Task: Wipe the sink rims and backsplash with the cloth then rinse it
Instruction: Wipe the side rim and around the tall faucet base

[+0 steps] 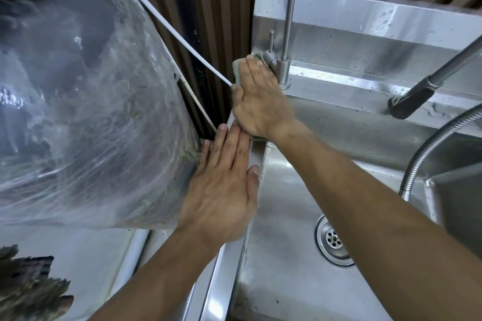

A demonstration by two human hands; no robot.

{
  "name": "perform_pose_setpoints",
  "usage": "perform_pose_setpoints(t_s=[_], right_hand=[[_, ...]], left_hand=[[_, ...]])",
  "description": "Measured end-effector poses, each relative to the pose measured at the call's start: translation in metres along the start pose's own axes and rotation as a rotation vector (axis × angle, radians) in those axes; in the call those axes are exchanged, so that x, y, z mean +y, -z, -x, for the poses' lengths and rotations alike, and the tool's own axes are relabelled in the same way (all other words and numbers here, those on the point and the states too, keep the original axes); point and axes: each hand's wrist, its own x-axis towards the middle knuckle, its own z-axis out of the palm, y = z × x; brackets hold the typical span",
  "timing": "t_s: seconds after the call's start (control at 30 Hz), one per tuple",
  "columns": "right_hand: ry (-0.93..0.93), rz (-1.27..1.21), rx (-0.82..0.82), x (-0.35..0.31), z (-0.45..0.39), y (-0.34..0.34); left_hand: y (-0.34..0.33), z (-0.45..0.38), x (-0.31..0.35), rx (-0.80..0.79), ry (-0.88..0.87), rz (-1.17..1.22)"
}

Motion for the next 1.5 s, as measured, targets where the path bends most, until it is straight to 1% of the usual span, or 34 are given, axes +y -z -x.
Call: perform_pose_setpoints(t_s=[0.13, 0.33, 0.43, 0.5, 0.63, 0.7, 0.77, 0.83, 0.93, 1.03, 1.17, 1.27, 1.33, 1.37, 1.43, 1.47, 1.5], right_hand=[[-0.033, -0.047, -0.046, 0.002, 0.020, -0.002], [-0.156, 0.038, -0.119, -0.017, -0.022, 0.004], [-0.193, -0.005, -0.127, -0.018, -0.037, 0.007], [-0.119, -0.010, -0.096, -0.012, -0.034, 0.006], [0.124, -0.099, -0.025, 0.019, 0.005, 0.004], [0.189, -0.133, 0.011, 0.033, 0.026, 0.002], [0.202, -0.137, 0.020, 0.042, 0.041, -0.001], [0.168, -0.113, 0.030, 0.046, 0.050, -0.003], [0.089, -0.097, 0.104, 0.039, 0.059, -0.008], [0.034, -0.131, 0.172, 0.032, 0.059, -0.017], [0.096, -0.231, 0.237, 0.044, 0.052, -0.017], [0.148, -0.155, 0.324, 0.057, 0.049, -0.011], [0.146, -0.153, 0.427, 0.062, 0.051, -0.008], [0.111, -0.222, 0.520, 0.067, 0.052, -0.003], [-0.026, -0.404, 0.794, 0.080, 0.059, 0.014], [-0.082, -0.419, 0.924, 0.085, 0.063, 0.024], [-0.082, -0.390, 0.982, 0.088, 0.063, 0.033]], left_hand=[[-0.003, 0.000, 0.001, 0.043, -0.007, -0.003], [0.000, 0.001, 0.001, 0.030, -0.003, -0.020], [0.003, 0.002, 0.002, 0.002, -0.005, 0.007], [0.006, 0.002, 0.002, -0.008, 0.006, 0.011], [0.010, 0.002, 0.005, -0.032, 0.023, 0.039], [0.010, 0.002, 0.005, -0.027, 0.021, 0.041], [0.007, 0.002, 0.004, -0.015, 0.013, 0.027], [0.005, 0.002, 0.003, -0.005, 0.007, 0.021], [0.004, 0.002, 0.003, -0.017, 0.005, 0.021], [0.006, 0.002, 0.003, -0.015, 0.008, 0.019], [0.005, 0.002, 0.003, -0.001, 0.005, 0.016], [0.004, 0.002, 0.002, 0.007, 0.004, 0.023], [0.004, 0.002, 0.002, 0.005, 0.003, 0.027], [0.004, 0.003, 0.002, 0.007, 0.003, 0.028], [0.004, 0.003, 0.002, 0.003, 0.002, 0.030], [0.004, 0.002, 0.002, 0.004, 0.000, 0.029], [0.004, 0.002, 0.001, 0.007, -0.002, 0.025]])
